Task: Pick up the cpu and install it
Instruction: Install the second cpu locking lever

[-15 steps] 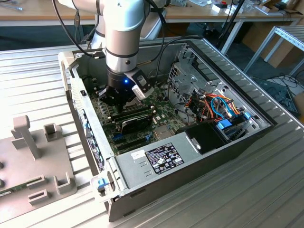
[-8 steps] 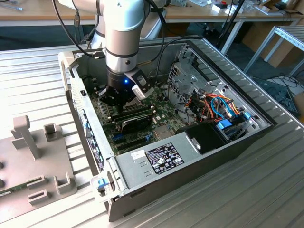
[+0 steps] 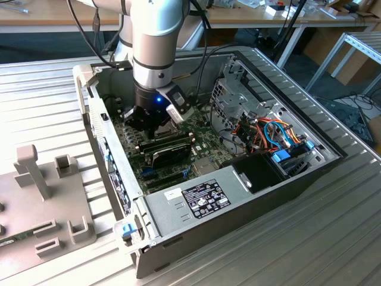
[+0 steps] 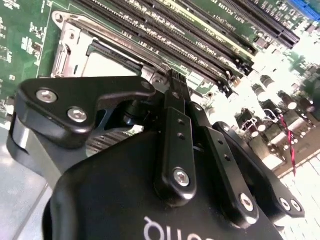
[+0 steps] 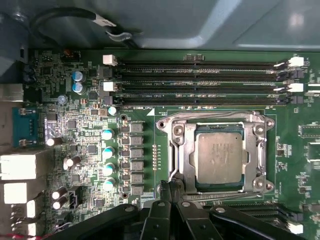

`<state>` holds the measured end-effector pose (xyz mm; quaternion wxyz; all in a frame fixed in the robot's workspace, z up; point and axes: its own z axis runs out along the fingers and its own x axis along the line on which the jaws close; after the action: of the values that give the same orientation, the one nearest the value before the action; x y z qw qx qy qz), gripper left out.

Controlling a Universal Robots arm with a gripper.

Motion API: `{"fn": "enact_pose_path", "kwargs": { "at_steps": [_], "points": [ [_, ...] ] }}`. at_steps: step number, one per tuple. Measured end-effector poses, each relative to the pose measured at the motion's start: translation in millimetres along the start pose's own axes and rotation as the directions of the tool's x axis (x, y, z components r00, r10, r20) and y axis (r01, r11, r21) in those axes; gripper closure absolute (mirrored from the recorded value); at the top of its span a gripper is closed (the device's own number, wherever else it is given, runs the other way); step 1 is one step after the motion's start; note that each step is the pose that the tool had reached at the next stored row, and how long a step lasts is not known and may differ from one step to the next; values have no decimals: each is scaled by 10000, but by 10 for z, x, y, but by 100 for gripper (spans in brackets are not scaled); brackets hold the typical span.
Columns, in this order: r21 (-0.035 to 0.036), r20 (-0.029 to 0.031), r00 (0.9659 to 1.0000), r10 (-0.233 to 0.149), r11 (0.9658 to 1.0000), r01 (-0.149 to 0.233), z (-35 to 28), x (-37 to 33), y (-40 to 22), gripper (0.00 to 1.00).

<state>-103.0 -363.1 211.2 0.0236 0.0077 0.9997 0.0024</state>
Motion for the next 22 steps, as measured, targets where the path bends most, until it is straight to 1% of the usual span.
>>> {"fn": "enact_pose_path", "kwargs": {
  "at_steps": [2,6,8,10,15,18,20,22],
  "points": [
    [0,-1,10000,0,10000,0,-17,-1,0,89],
    [-6,-1,10000,0,10000,0,-18,0,-1,89],
    [-153,-6,10000,7,9999,-7,-18,0,-1,89],
    [-261,-4,10000,14,9997,-14,-16,0,0,89],
    [-264,-4,10000,13,9996,-13,-17,-1,0,89],
    [-263,-5,10000,13,9997,-13,-78,-4,0,89],
    [-264,-4,10000,12,9996,-12,-164,-10,1,89],
    [-263,-5,10000,12,9997,-12,-234,-15,1,89]
  ]
}}
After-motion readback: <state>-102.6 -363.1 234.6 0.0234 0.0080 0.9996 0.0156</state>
